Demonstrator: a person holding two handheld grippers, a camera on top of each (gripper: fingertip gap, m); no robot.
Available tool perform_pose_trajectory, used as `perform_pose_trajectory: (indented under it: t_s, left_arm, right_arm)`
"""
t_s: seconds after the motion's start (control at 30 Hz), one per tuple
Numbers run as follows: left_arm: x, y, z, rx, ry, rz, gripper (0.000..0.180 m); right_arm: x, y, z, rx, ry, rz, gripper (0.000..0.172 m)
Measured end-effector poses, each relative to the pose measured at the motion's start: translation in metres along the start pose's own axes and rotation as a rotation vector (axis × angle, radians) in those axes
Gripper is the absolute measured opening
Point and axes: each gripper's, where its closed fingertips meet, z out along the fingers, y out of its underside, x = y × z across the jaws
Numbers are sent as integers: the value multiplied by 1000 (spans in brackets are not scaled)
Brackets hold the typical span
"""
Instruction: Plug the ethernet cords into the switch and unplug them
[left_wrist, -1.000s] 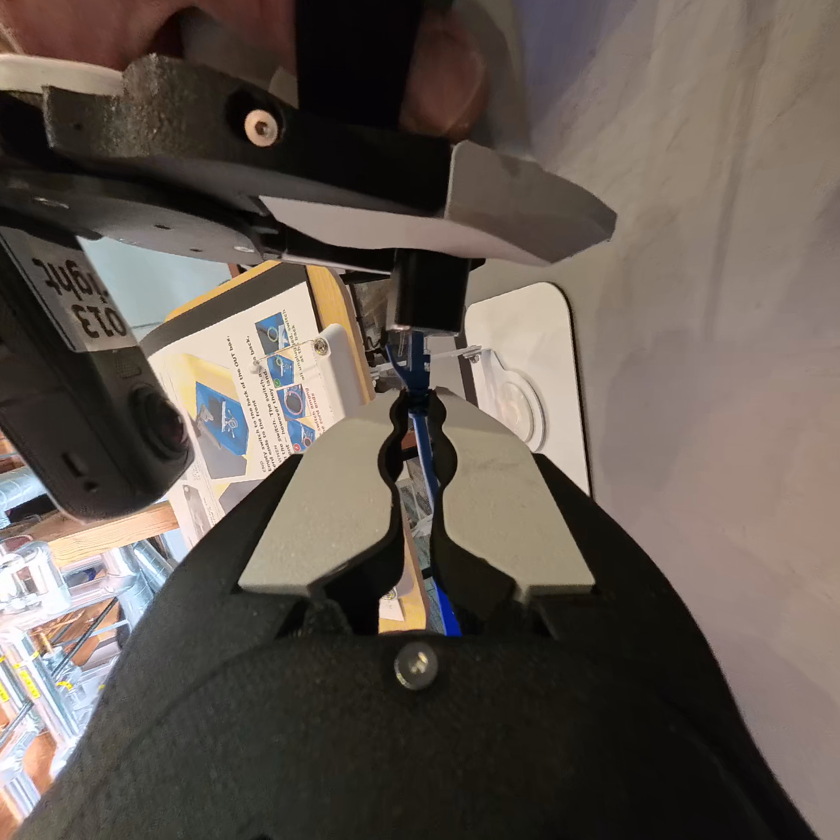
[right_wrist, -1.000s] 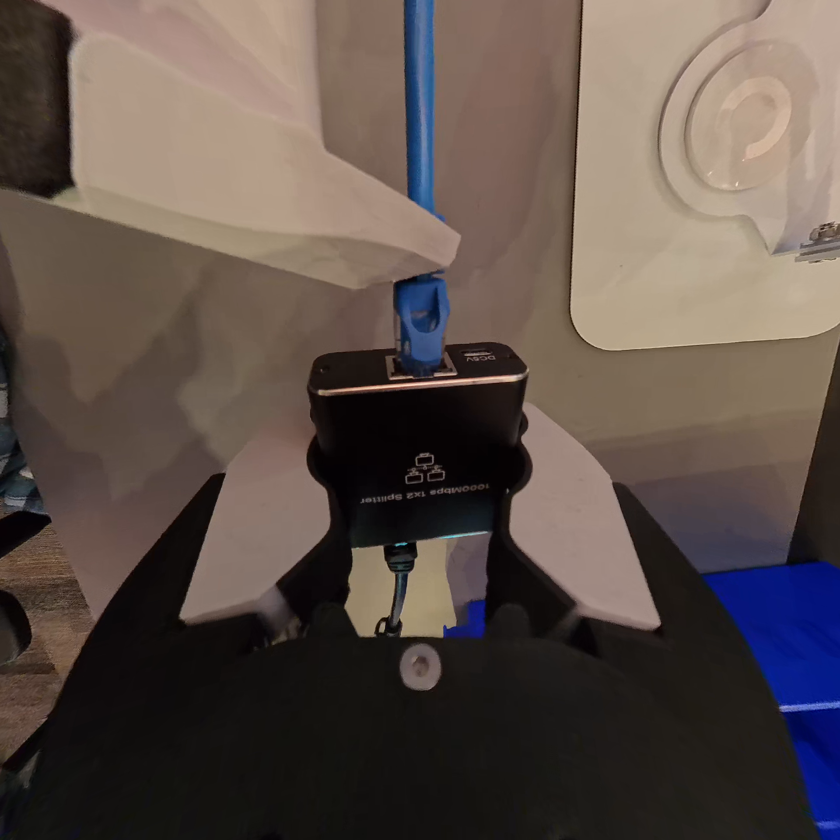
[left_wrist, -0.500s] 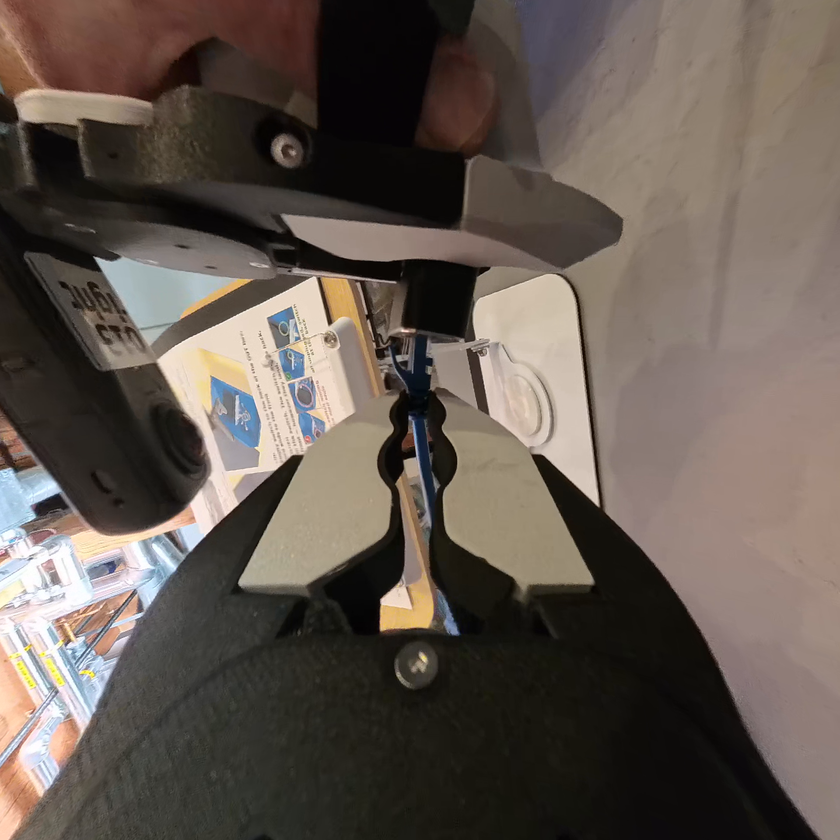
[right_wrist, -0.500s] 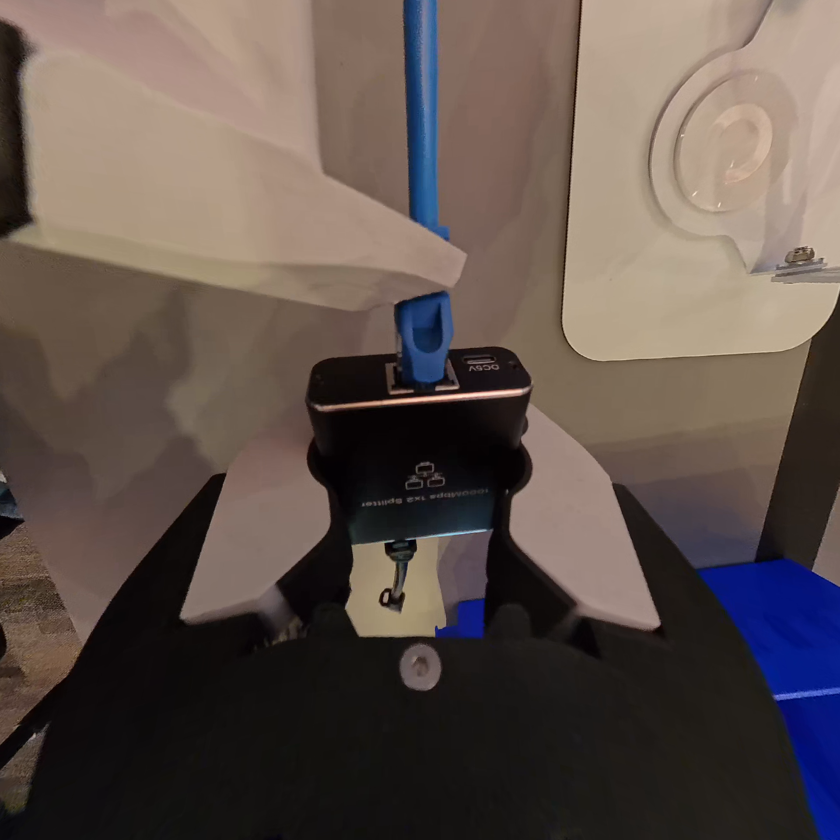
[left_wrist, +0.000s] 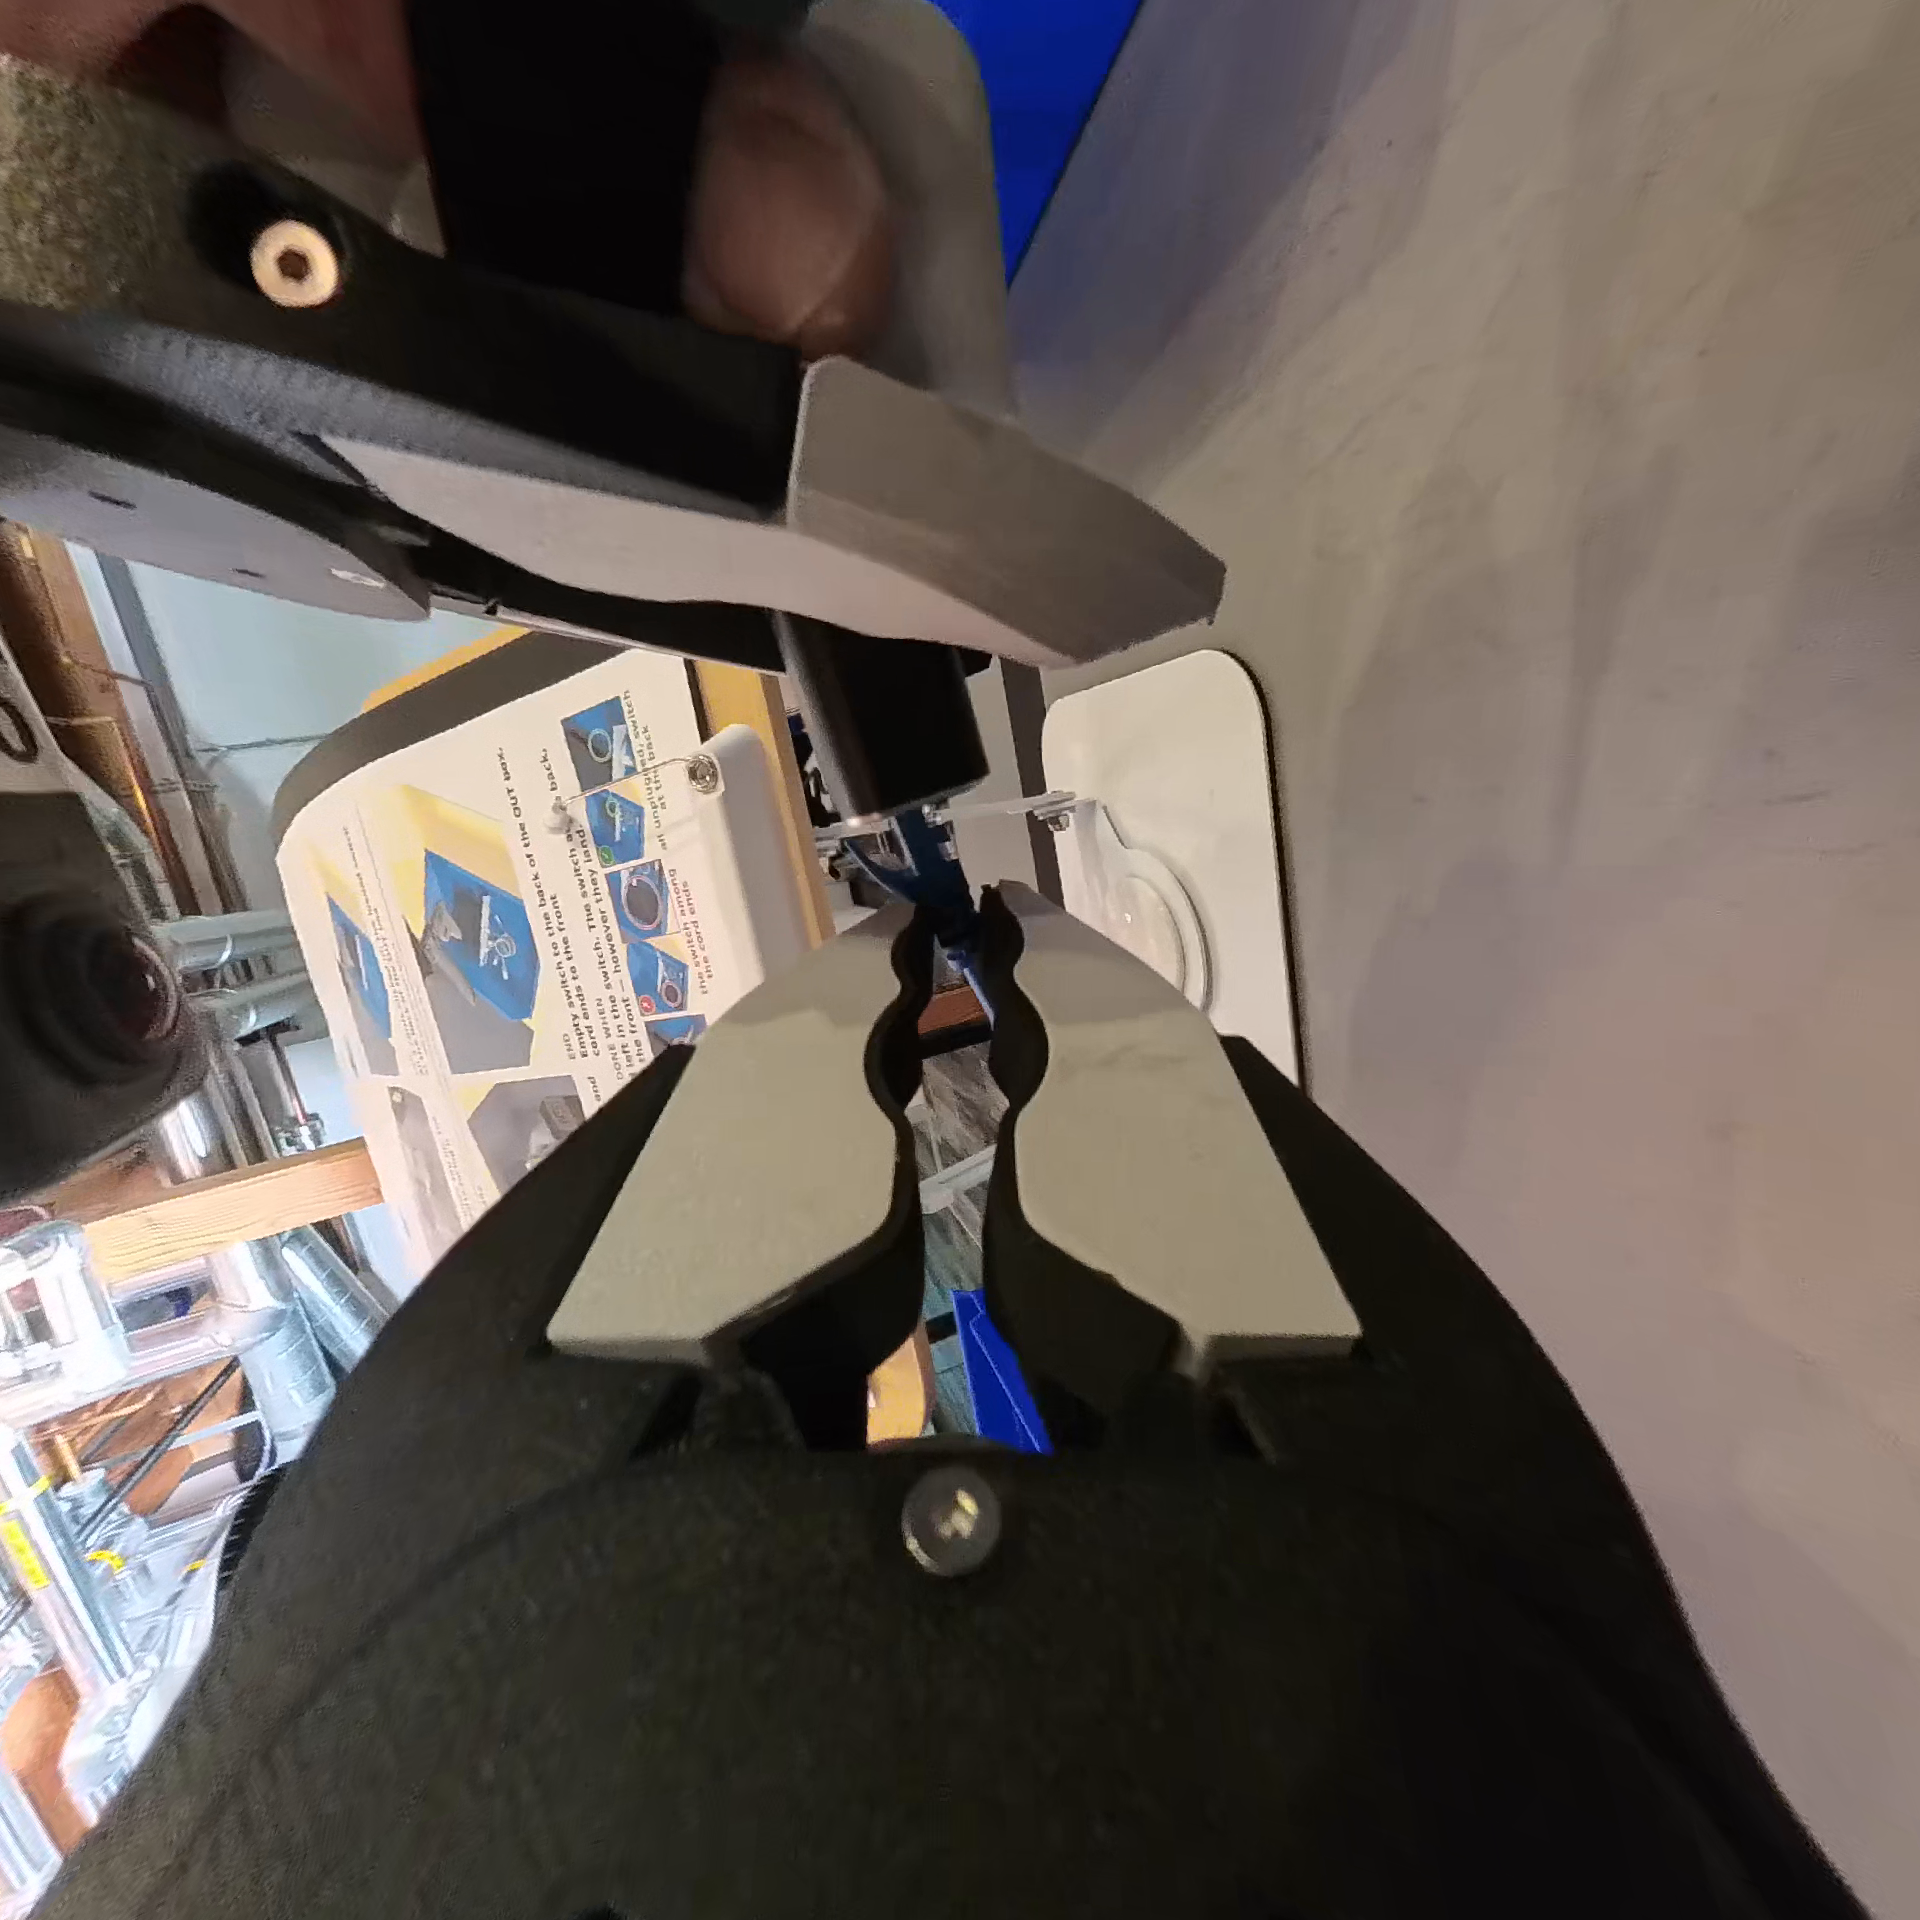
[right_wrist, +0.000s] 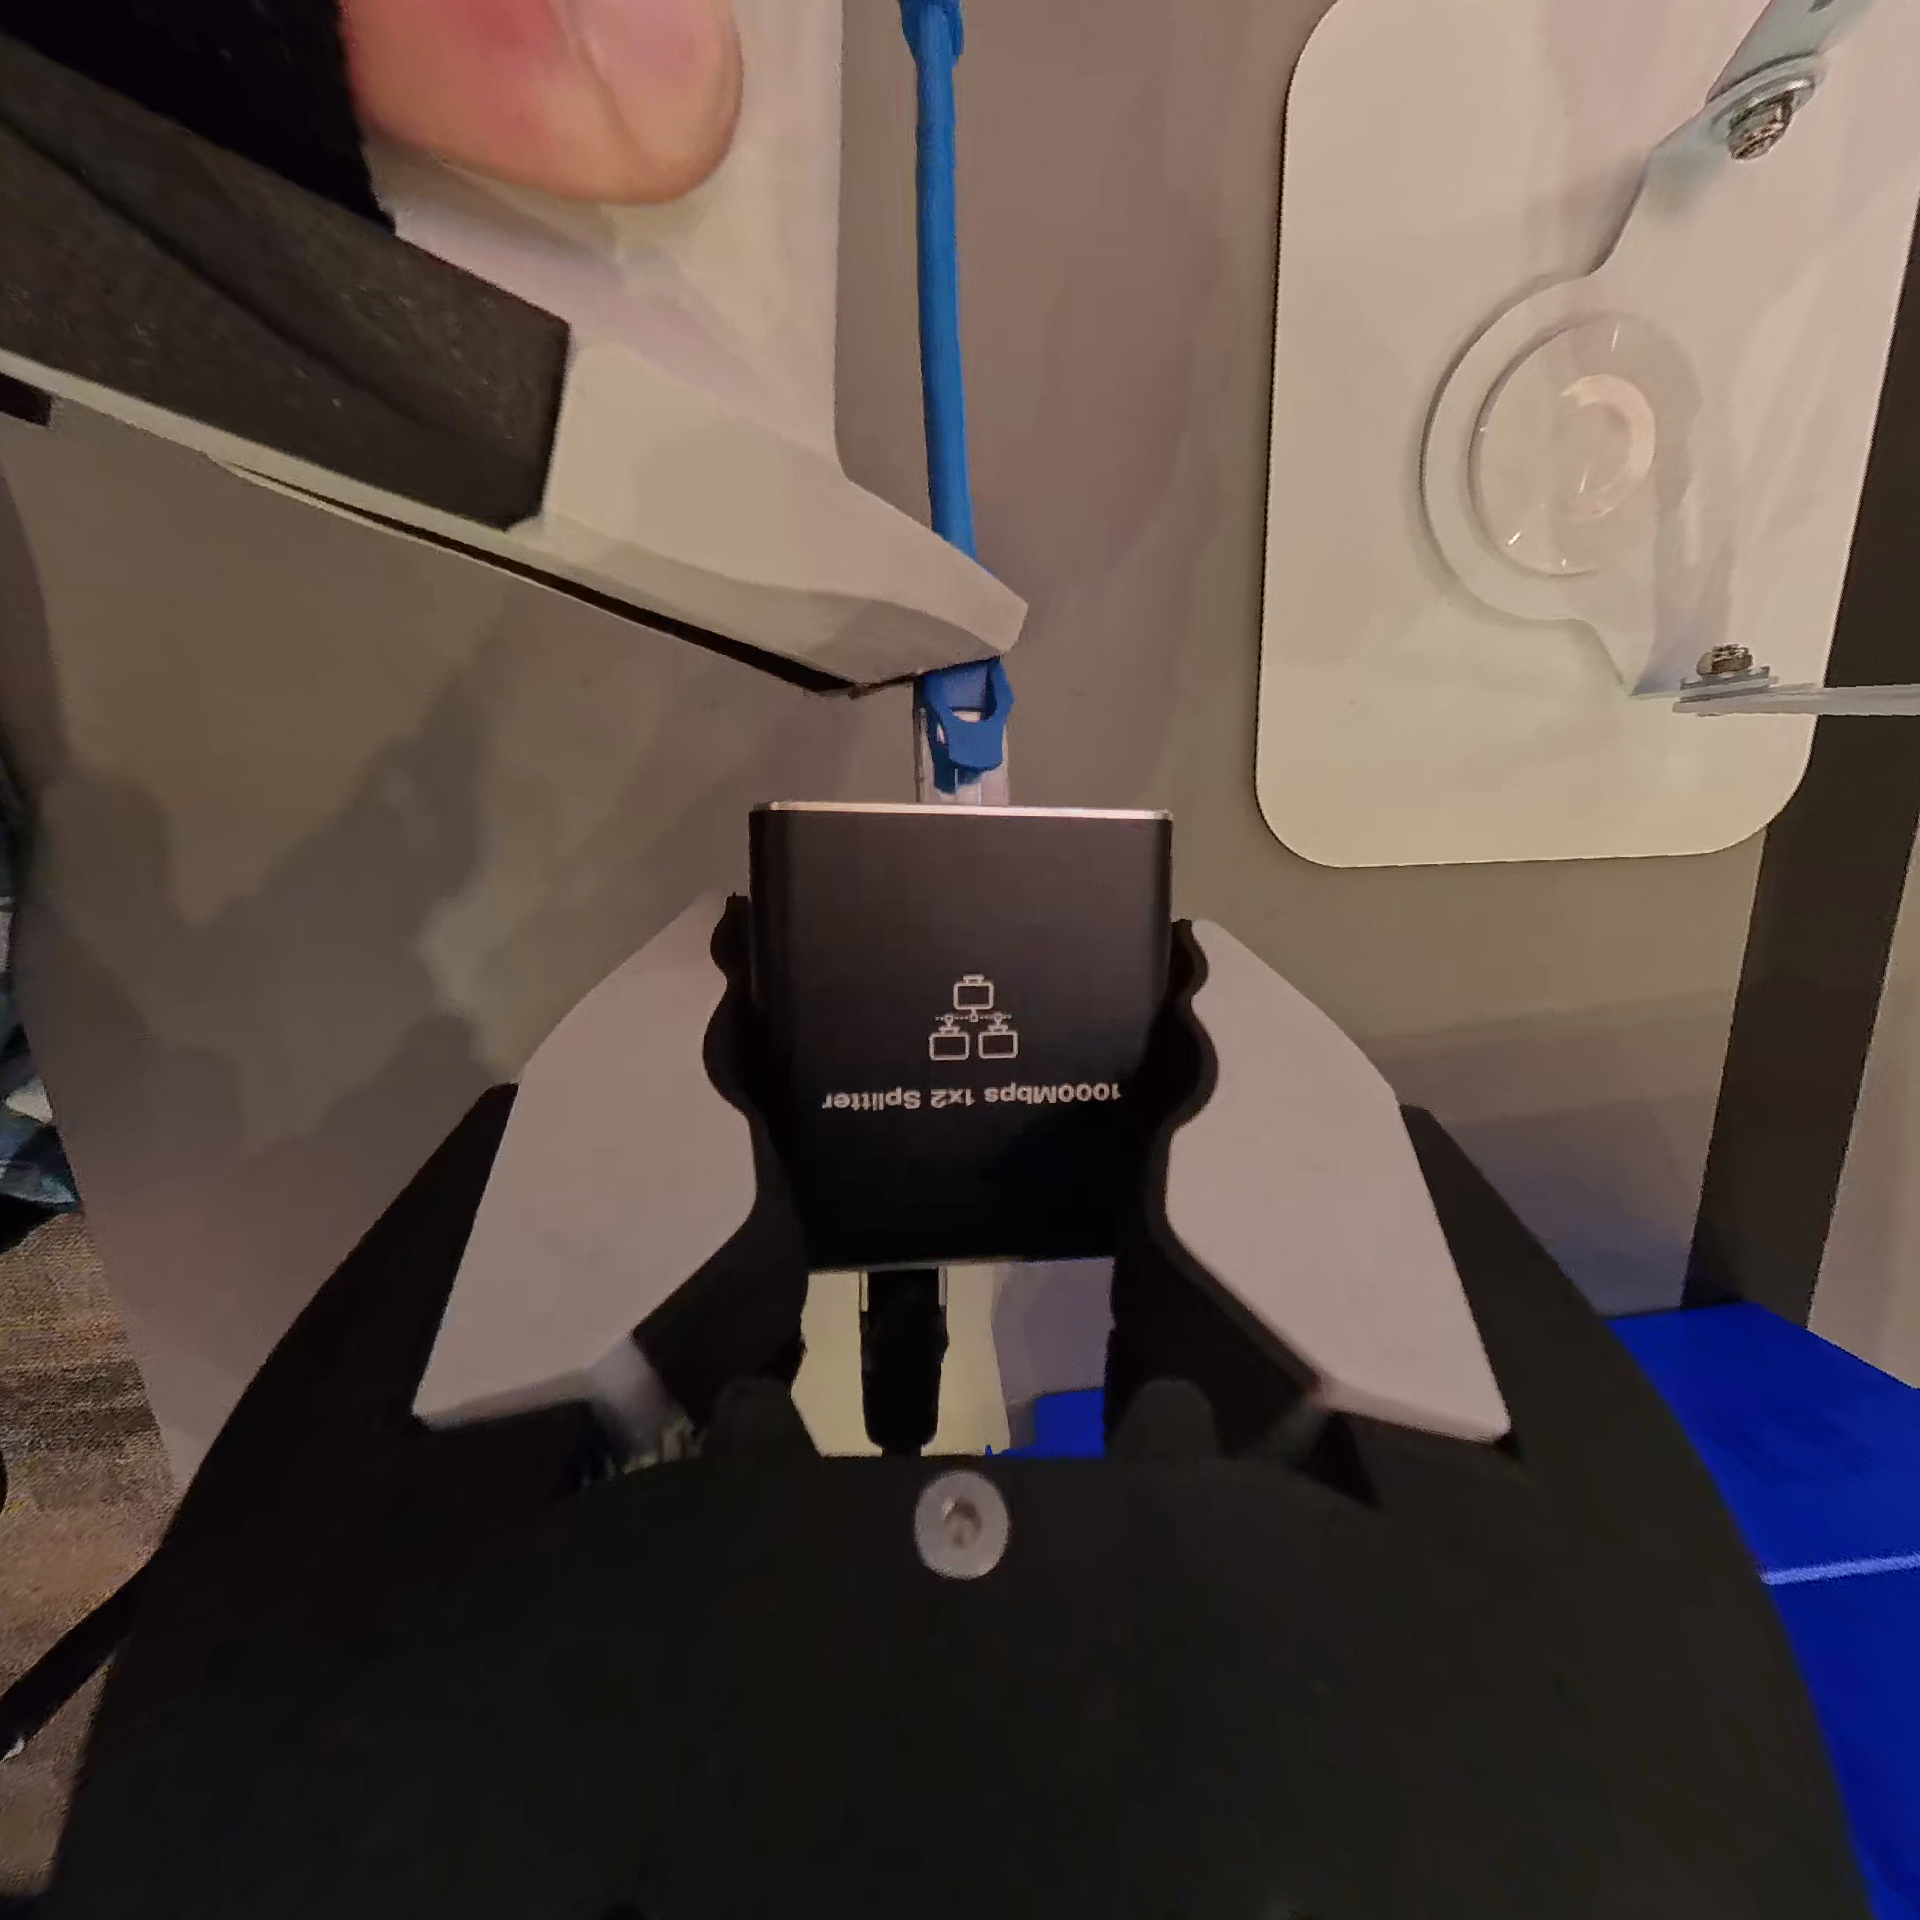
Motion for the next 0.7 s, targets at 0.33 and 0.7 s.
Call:
perform_pose_trajectory:
  t_s: [0.33, 0.7]
  left_arm:
    - [-19, -10, -8, 56, -91, -11, 7]
    - [-31, 15, -20, -7, -51, -101, 10]
  right_arm:
    - [-1, 7, 13, -57, 5, -23, 74]
    - [-2, -13, 7, 13, 13, -30, 75]
